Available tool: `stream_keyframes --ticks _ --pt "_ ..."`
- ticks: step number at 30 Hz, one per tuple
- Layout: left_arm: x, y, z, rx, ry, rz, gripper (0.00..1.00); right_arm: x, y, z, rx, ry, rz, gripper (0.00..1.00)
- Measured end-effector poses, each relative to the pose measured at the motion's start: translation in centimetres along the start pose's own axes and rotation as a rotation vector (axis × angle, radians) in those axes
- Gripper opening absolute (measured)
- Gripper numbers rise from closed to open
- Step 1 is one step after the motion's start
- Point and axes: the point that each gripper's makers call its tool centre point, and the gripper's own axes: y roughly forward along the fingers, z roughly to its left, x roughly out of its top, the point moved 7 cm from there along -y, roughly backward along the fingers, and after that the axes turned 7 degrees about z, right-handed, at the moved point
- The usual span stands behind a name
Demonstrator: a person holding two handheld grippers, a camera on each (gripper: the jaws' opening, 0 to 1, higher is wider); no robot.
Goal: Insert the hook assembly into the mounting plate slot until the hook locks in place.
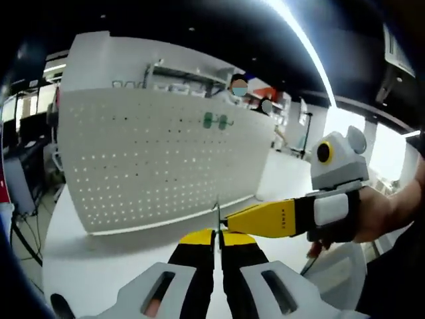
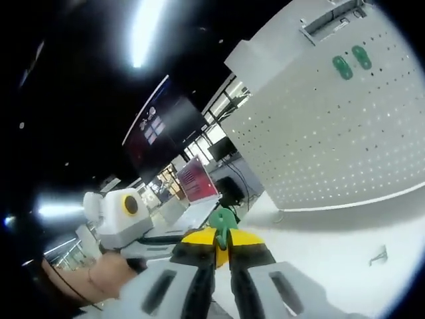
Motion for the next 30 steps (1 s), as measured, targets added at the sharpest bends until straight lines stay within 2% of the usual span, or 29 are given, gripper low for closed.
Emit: stream_keyframes --ticks 6,9,12,16,21,24,25,27,28,30 --pt "-0.2 0.3 -0.5 0.020 0.066 0.026 0.02 -0.5 -0.3 0.0 -0.035 0.000 -0.006 0.00" --pt "-0.6 0.5 -0.6 -0.019 0.036 0.059 0.03 -0.9 -0.7 -0.3 -0.050 0.017 0.012 0.00" --pt "-0.7 0.5 -0.7 -0.037 0.030 0.061 0.03 -0.9 -0.9 -0.5 -0.051 0.034 0.021 0.00" --pt "-0.9 0.7 -1.1 -0.033 0.062 0.052 0.04 -0.9 -1.1 -0.6 -0.055 0.028 0.028 0.00" --pt "-1.1 0.7 -1.1 -0.061 0.046 0.060 0.06 -1.0 -1.3 -0.7 -0.046 0.026 0.044 0.00" --pt "-1.4 0.6 -0.9 -0.048 0.052 0.064 0.21 -0.5 -1.6 -0.7 -0.044 -0.043 0.047 0.00" --pt "-1.4 0.5 -0.9 -0.048 0.050 0.061 0.22 -0.4 -1.6 -0.7 -0.049 -0.065 0.047 0.00" --pt "-1.4 0.2 -1.0 -0.065 0.068 0.041 0.19 0.1 -1.8 -0.9 -0.056 -0.109 0.047 0.00" --pt "-1.4 0.2 -1.0 -0.068 0.064 0.041 0.21 0.3 -1.9 -1.0 -0.055 -0.128 0.050 0.00" --pt "-1.5 0.2 -0.9 -0.082 0.038 0.036 0.34 0.6 -2.1 -1.3 -0.066 -0.194 0.047 0.00"
